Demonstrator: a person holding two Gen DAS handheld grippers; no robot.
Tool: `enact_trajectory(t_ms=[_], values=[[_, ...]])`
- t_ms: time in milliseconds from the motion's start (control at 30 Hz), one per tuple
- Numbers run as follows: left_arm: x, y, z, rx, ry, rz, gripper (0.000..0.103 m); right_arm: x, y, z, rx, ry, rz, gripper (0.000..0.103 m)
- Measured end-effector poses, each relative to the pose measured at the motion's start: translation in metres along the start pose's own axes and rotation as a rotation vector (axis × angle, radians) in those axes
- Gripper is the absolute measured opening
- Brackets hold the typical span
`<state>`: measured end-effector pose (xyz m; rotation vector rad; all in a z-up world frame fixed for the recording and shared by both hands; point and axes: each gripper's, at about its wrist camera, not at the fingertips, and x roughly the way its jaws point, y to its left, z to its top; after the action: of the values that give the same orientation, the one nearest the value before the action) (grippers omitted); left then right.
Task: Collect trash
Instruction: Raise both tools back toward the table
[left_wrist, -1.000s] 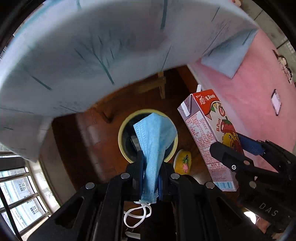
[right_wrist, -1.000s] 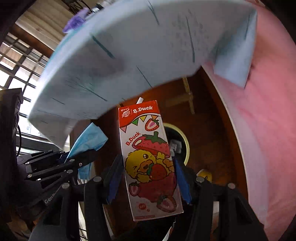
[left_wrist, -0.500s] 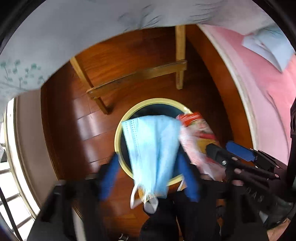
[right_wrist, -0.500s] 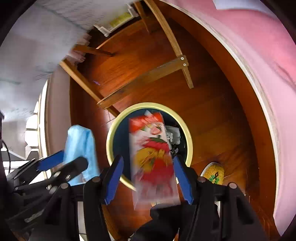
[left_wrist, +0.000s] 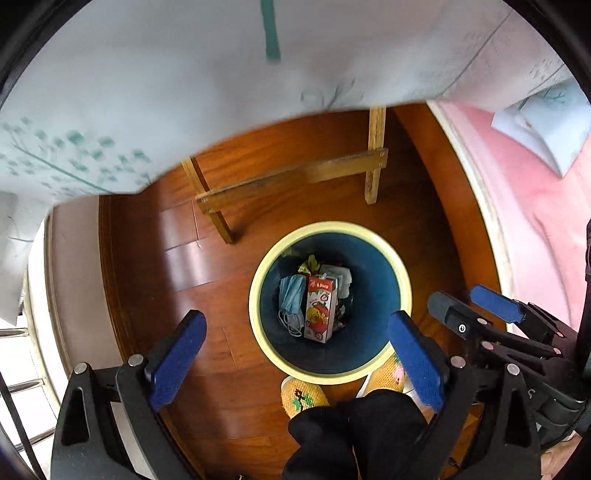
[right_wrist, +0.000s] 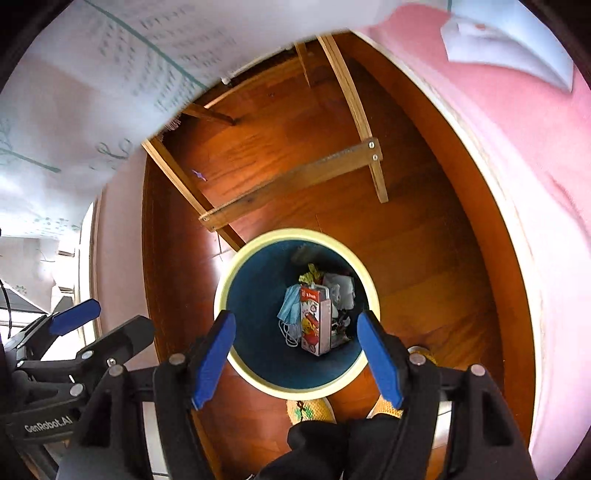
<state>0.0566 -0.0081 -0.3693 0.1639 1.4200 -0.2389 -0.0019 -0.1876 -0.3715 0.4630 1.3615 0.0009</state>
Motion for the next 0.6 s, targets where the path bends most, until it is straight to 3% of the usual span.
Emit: enact_trajectory(t_ms=[267, 600], values=[[-0.075, 0.004, 0.006, -0.027, -0.058, -0.031, 0.098, -0.066, 0.02, 0.007, -0.017, -0.037, 0.004, 0.069], [-0.217, 0.003, 0.002, 0.023, -0.104, -0.092, 0.098, -0.204, 0.058, 0.016, -0.091, -0.147, -0.001, 0.069]])
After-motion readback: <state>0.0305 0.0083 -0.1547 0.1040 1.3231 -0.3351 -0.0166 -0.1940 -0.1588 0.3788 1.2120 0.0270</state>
